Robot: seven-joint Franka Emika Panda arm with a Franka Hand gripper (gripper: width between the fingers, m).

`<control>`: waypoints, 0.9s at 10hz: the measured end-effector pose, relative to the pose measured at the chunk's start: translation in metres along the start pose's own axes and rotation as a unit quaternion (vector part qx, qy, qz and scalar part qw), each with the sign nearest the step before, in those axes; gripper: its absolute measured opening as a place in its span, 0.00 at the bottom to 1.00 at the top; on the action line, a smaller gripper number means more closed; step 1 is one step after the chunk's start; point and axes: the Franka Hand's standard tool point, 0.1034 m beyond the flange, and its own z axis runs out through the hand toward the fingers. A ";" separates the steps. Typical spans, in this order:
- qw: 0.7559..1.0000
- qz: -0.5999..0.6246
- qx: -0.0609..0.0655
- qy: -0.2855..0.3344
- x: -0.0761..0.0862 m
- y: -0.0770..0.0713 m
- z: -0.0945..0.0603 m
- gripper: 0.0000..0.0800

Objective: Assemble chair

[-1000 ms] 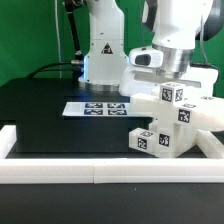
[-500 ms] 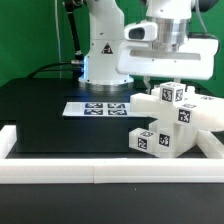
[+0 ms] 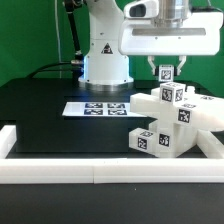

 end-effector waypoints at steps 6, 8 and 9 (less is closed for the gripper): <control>1.000 -0.021 -0.001 0.017 0.035 -0.006 -0.016 0.35; 0.999 -0.037 -0.001 0.020 0.063 -0.016 -0.036 0.35; 0.999 -0.033 -0.003 0.015 0.066 -0.019 -0.038 0.35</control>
Offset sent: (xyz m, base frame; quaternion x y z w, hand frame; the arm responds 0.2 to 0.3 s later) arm 0.0000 0.0000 0.0000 0.0000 0.0000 0.0000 1.0000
